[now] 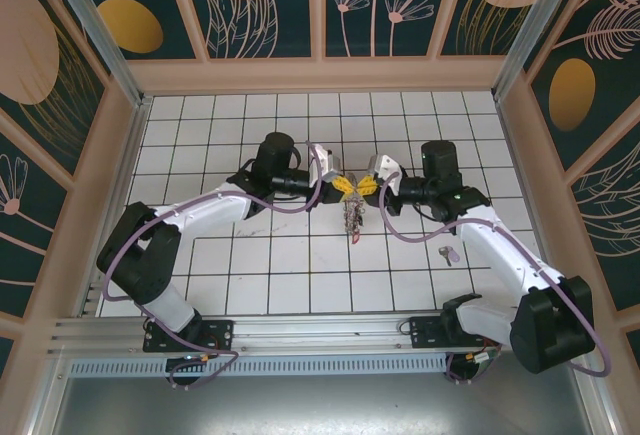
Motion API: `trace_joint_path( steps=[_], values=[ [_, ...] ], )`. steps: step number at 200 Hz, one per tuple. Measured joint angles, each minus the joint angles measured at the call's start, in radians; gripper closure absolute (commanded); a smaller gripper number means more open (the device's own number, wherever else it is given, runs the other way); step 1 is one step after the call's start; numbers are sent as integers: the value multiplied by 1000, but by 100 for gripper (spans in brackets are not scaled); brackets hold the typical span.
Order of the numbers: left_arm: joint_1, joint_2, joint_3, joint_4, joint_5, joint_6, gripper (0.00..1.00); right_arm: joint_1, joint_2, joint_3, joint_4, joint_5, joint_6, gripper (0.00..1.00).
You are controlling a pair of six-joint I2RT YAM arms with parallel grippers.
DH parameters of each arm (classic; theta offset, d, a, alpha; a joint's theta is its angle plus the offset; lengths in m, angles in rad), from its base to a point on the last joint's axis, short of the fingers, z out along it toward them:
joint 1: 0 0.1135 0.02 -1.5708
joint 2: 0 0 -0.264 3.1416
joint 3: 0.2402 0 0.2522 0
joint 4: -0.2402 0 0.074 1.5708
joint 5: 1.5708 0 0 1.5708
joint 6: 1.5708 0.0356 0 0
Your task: Put the keys on the keyring
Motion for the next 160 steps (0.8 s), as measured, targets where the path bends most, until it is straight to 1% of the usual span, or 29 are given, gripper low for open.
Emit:
trace_joint_path(
  steps=[17,30,42,62,69,86,109,137,160],
  values=[
    [0,0,-10,37,8,-30,100,-6,-1,-1,8,-19,3,92],
    [2,0,-12,52,11,-42,100,-10,-3,-1,13,-24,5,100],
    [4,0,-12,58,11,-45,100,-11,-5,-1,19,-27,13,100],
    [4,0,-5,32,6,-27,92,-11,-6,-1,18,-24,26,100],
    [4,0,8,2,0,-7,89,-10,-6,-1,18,-19,27,100],
    [3,0,53,-92,-19,43,89,0,-6,3,18,5,27,100],
    [3,0,98,-198,-50,105,85,18,-6,16,10,47,27,100],
    [0,2,137,-284,-85,151,87,42,-6,31,-17,98,24,100],
    [-1,2,147,-321,-93,179,96,58,-6,45,-47,140,23,100]
  ],
)
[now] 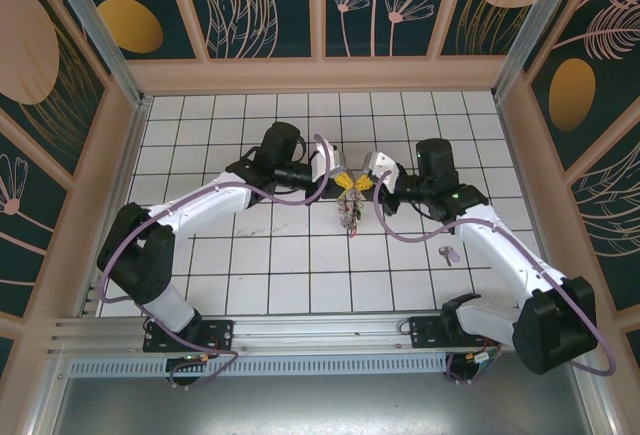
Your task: Put the keys on the keyring
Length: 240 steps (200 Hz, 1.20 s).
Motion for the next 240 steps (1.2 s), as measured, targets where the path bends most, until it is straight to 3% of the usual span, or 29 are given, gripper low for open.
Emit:
trace_joint_path(
  steps=[52,63,87,125,206,240],
  values=[
    [-2,0,2,-15,-2,16,100,31,0,29,-56,72,-9,100],
    [-2,0,-2,-3,-1,10,100,31,0,29,-56,75,-16,95],
    [-2,0,-45,85,16,-39,100,28,0,23,-51,72,-26,88],
    [-2,0,-114,240,54,-152,100,-7,-2,-16,4,-12,-21,84],
    [-1,0,-163,448,93,-302,100,-58,-6,-54,81,-134,-14,84],
    [-1,0,-164,451,92,-306,100,-62,-6,-57,88,-144,-5,93]
  ],
)
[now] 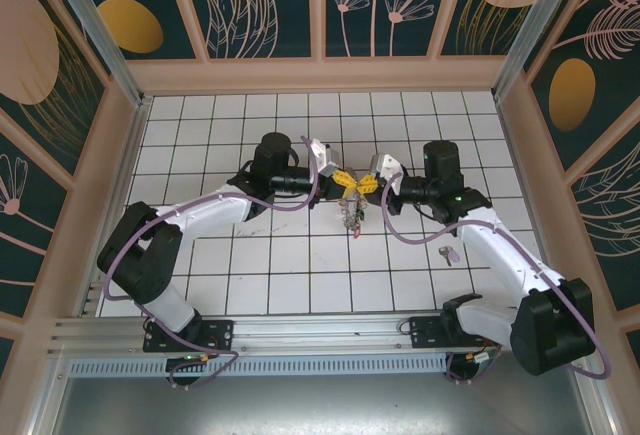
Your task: Put the keys on the keyring
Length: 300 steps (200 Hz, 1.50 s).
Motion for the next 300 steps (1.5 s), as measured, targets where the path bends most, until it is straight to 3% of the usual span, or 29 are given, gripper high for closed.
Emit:
trace_joint_path(
  steps=[36,192,300],
  values=[
    [2,0,8,-35,-5,50,100,0,0,-2,-4,2,17,100],
    [0,0,101,-269,-38,205,100,20,0,8,-23,58,18,100],
    [0,0,146,-385,-57,281,87,51,2,37,-72,121,16,100]
  ],
)
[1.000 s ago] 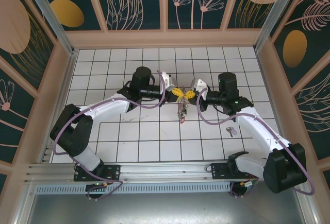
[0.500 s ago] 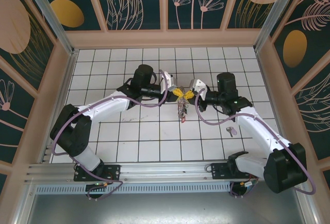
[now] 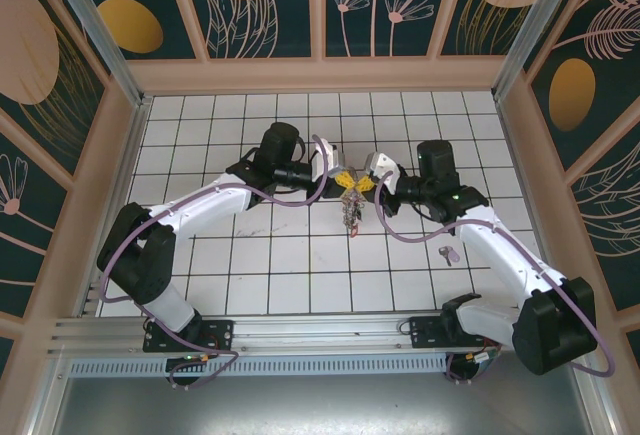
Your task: Put the keys on the keyring
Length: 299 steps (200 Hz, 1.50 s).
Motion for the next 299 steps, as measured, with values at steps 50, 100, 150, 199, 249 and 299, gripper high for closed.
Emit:
trace_joint_path(
  steps=[50,100,150,199,249,299],
  values=[
    [0,1,16,-52,0,19,89,17,8,19,-34,24,-10,100],
    [0,10,32,-77,-4,45,100,23,8,32,-61,53,-11,100],
    [0,-18,-73,128,29,-61,100,20,-17,15,-40,32,-17,89],
    [6,-19,-140,346,89,-233,100,-6,-38,-6,12,-47,-5,94],
    [10,-18,-130,350,100,-237,92,-24,-49,-7,23,-84,2,100],
    [-2,-11,16,25,12,-48,78,-23,-47,-7,14,-31,0,100]
  ],
)
